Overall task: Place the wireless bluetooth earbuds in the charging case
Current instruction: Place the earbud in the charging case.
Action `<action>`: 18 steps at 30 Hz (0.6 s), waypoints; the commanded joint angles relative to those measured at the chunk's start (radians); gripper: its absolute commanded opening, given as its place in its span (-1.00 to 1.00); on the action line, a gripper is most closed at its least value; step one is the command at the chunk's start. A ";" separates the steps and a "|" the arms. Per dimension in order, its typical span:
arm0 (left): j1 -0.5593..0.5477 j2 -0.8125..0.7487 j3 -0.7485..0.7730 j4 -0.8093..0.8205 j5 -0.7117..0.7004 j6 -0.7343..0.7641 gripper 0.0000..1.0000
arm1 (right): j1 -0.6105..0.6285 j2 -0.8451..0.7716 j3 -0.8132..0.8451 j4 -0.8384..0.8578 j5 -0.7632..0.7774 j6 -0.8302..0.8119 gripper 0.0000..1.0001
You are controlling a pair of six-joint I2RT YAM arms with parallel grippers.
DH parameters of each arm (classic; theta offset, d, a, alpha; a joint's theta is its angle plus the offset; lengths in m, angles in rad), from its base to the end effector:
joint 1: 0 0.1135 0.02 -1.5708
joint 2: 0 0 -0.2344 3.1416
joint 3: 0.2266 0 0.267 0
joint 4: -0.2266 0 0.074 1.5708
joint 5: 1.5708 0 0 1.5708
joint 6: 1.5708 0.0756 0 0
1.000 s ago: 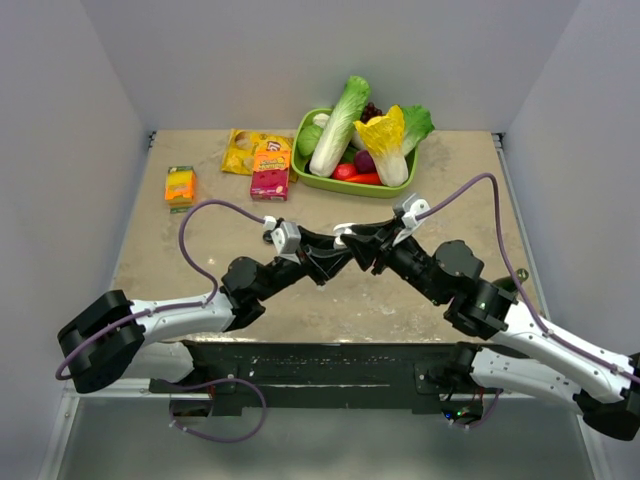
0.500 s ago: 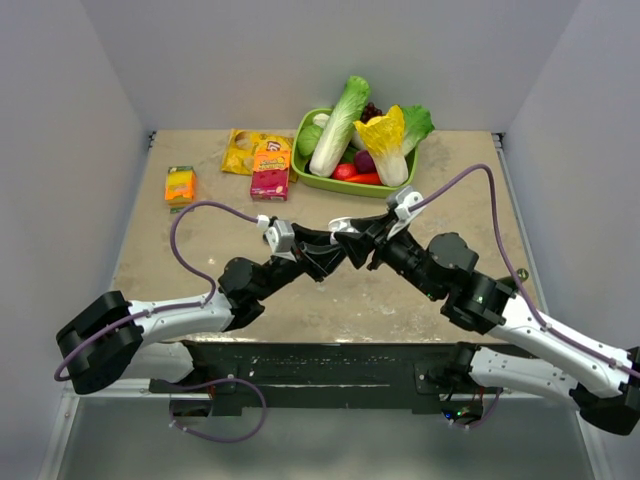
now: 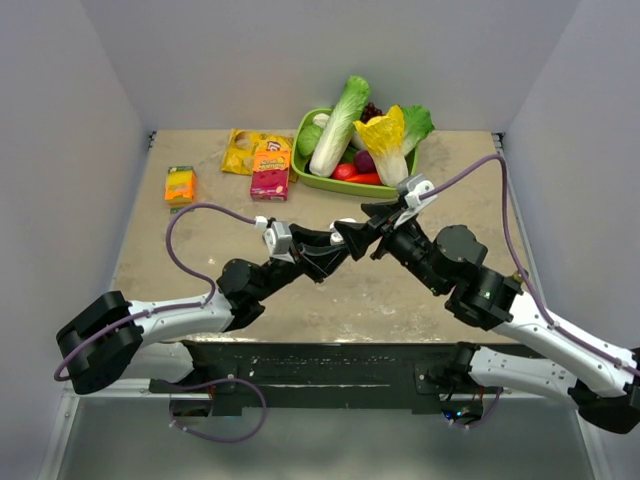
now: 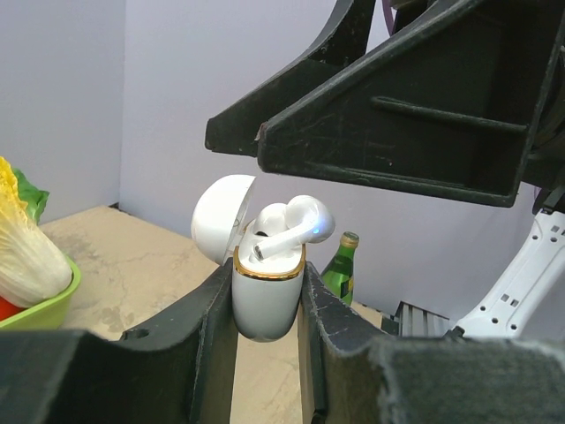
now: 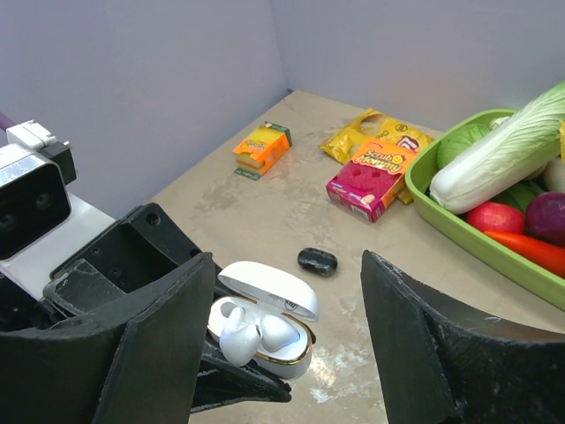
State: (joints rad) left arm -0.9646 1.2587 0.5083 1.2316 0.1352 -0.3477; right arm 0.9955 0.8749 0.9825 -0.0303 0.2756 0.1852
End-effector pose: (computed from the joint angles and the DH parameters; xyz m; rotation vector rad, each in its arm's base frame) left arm 0.1689 -0.2616 0.2720 0.4808 1.0773 -1.2433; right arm 0.1632 0.2139 0.3923 -0.3911 1.4916 0.7415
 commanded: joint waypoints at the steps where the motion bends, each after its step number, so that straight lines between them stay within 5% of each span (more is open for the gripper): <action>1: -0.002 -0.004 -0.005 0.089 0.015 0.010 -1.00 | -0.003 -0.028 0.045 -0.006 0.042 0.008 0.42; 11: -0.002 -0.019 -0.028 0.089 -0.026 0.013 -1.00 | -0.003 -0.116 0.013 -0.029 0.074 0.025 0.40; 18: -0.002 -0.022 -0.045 0.094 -0.052 0.012 -1.00 | -0.003 -0.146 0.002 -0.115 0.065 0.039 0.21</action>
State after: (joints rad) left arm -0.9646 1.2568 0.4725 1.2476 0.1139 -0.3481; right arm 0.9951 0.7387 0.9833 -0.0982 0.3347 0.2058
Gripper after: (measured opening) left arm 0.320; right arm 0.649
